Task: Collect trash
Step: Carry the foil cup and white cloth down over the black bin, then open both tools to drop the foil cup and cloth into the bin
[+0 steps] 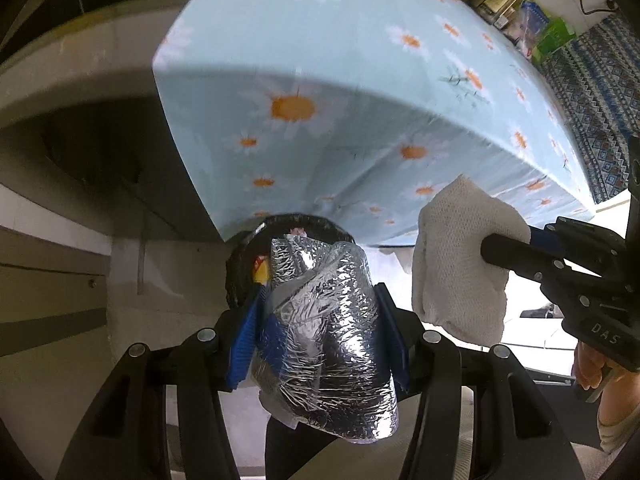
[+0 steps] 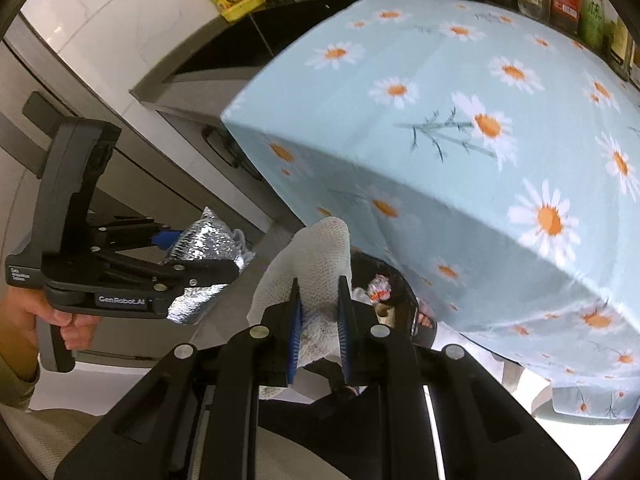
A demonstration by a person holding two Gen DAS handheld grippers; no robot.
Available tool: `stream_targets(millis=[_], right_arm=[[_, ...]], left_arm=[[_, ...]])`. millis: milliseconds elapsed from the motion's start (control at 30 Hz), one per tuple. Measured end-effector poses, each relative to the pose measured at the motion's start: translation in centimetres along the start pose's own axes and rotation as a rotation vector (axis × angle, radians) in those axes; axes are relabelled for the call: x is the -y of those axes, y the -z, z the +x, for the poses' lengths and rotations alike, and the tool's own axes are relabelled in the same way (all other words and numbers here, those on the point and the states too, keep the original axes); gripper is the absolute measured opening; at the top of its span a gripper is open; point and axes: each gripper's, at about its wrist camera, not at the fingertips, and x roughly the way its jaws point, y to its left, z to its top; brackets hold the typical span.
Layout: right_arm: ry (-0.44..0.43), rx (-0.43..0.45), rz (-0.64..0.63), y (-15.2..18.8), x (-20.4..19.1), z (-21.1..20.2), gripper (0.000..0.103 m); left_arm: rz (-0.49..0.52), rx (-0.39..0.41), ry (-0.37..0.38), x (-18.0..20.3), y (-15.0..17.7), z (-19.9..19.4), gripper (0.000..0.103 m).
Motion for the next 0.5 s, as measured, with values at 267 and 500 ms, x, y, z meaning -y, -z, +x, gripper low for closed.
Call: stream_targets(millis=[267, 500], right_arm=[[0.002, -0.056, 0.032, 0.8, 0.8, 2.6, 0.018], [0.01, -0.083, 0.033, 1.0, 1.0, 4.2, 0.018]], left_arm=[[-0.015, -0.045, 0.011, -0.2, 0.0, 2.1, 0.052], [-0.03, -0.081, 0.003, -0.4, 0.2, 3.9, 0.052]])
